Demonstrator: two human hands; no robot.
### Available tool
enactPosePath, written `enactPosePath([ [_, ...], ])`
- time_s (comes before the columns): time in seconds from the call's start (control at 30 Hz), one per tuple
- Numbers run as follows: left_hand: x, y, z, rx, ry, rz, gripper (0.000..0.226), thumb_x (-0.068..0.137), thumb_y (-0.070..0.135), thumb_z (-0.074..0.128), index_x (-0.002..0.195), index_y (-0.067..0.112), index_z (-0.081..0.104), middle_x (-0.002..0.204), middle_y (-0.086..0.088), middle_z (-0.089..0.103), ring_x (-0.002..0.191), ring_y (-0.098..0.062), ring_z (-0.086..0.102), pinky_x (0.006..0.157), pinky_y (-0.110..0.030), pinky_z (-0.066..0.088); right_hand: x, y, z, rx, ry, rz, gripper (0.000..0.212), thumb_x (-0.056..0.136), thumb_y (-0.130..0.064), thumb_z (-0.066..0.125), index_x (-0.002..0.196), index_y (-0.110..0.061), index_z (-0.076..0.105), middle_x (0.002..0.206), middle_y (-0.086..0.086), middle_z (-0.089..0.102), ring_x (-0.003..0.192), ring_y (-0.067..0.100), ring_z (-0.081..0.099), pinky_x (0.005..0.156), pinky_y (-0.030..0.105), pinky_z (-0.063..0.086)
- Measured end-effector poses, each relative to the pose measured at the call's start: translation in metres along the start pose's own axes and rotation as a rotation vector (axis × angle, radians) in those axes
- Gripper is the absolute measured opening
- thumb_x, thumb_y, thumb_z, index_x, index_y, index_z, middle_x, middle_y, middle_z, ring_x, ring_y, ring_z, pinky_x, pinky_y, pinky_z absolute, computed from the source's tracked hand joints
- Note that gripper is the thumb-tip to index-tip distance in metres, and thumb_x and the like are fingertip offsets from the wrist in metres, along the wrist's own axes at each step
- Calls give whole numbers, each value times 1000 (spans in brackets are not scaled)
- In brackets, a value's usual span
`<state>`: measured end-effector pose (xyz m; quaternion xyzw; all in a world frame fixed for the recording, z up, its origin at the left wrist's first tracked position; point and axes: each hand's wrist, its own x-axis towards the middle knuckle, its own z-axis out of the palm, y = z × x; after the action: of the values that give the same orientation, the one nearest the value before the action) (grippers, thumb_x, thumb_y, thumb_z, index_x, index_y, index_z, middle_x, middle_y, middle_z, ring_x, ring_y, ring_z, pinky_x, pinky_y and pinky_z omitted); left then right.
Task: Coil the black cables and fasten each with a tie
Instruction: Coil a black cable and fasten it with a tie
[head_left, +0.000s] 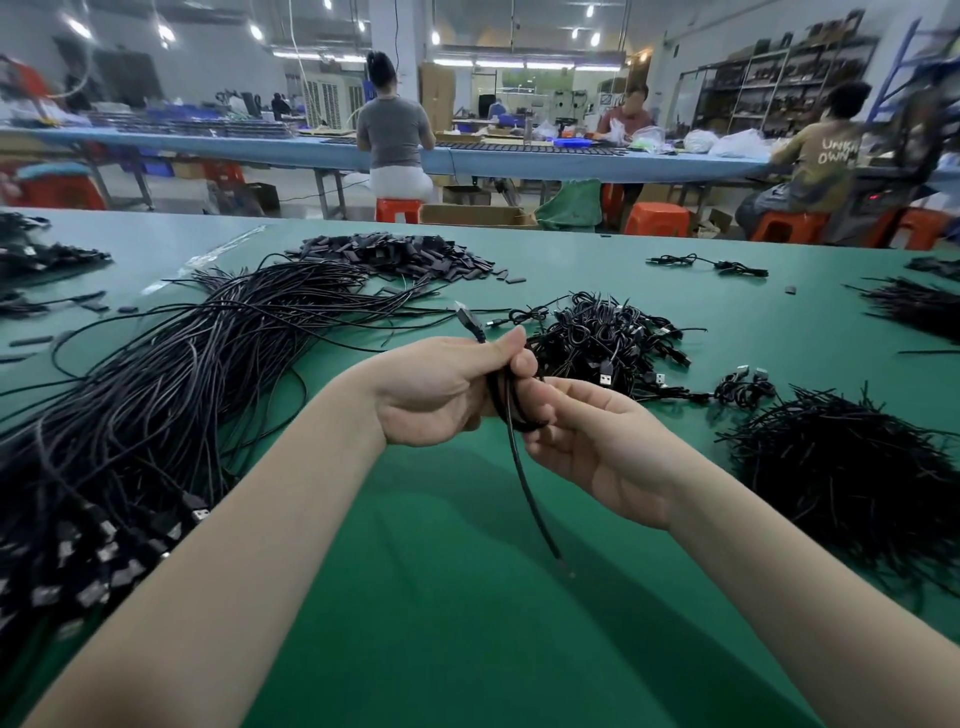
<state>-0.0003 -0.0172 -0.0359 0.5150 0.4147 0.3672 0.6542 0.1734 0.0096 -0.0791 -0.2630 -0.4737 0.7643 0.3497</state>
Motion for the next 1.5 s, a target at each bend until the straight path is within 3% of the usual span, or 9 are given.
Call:
enactPosePath([
  [0.13,9,-6,0,188,178,25,39,97,48,40,70,25,55,83,13,65,85,-11,54,71,-30,31,-2,-4,-5,-108,58,-34,14,97,-10,49,101,-9,62,74,0,66,60,12,61,66,25,58],
  [0.23,19,-10,7,-71,148,116,36,98,40,41,71,20,55,115,4,69,100,-16,62,87,-28,43,-3,-5,-2,-276,70,-83,18,99,-13,47,98,-13,66,75,-5,68,62,10,64,70,24,56],
  [0.5,24,-15,24,-123,199,250,39,100,40,35,73,16,50,77,0,51,73,-13,48,81,-29,38,-8,-16,5,-291,-93,39,27,94,-36,52,104,-13,62,88,-3,66,72,16,65,69,29,55],
  [0.67,27,-20,33,-49,272,200,39,101,41,36,74,16,51,75,0,51,74,-14,48,82,-30,38,-6,-4,8,-730,8,-159,21,95,-31,56,92,-11,50,66,-4,42,57,11,45,53,23,46],
  [0.87,32,-22,38,-119,311,143,33,100,36,44,82,14,60,81,0,59,67,-9,52,74,-23,45,-3,5,4,-1185,213,-285,30,102,-35,39,79,-16,42,61,-7,44,48,5,37,45,17,30],
  [1.03,34,-28,37,-110,291,152,38,101,37,40,71,17,53,109,0,67,90,-12,61,86,-28,48,-5,1,2,-1100,118,-226,32,98,-40,45,73,-20,41,54,-11,45,44,3,35,44,19,30],
  [1.17,35,-32,37,-111,258,51,42,101,42,37,68,21,50,101,1,67,85,-13,56,87,-30,43,-5,3,1,-1315,126,-219,27,99,-35,44,85,-13,49,105,11,64,66,22,51,55,32,38],
  [1.37,38,-38,38,-108,206,-11,40,101,46,35,72,22,49,103,-2,63,91,-16,52,91,-30,40,-6,10,-3,-1437,175,-163,20,99,-26,35,82,-17,37,75,0,43,70,30,49,62,33,34],
  [1.5,38,-39,32,-109,168,-70,35,100,43,40,91,20,64,103,-2,66,88,-12,58,91,-27,44,1,17,-7,-1177,212,-85,17,98,-16,33,82,-13,39,68,3,41,55,19,39,55,32,34],
])
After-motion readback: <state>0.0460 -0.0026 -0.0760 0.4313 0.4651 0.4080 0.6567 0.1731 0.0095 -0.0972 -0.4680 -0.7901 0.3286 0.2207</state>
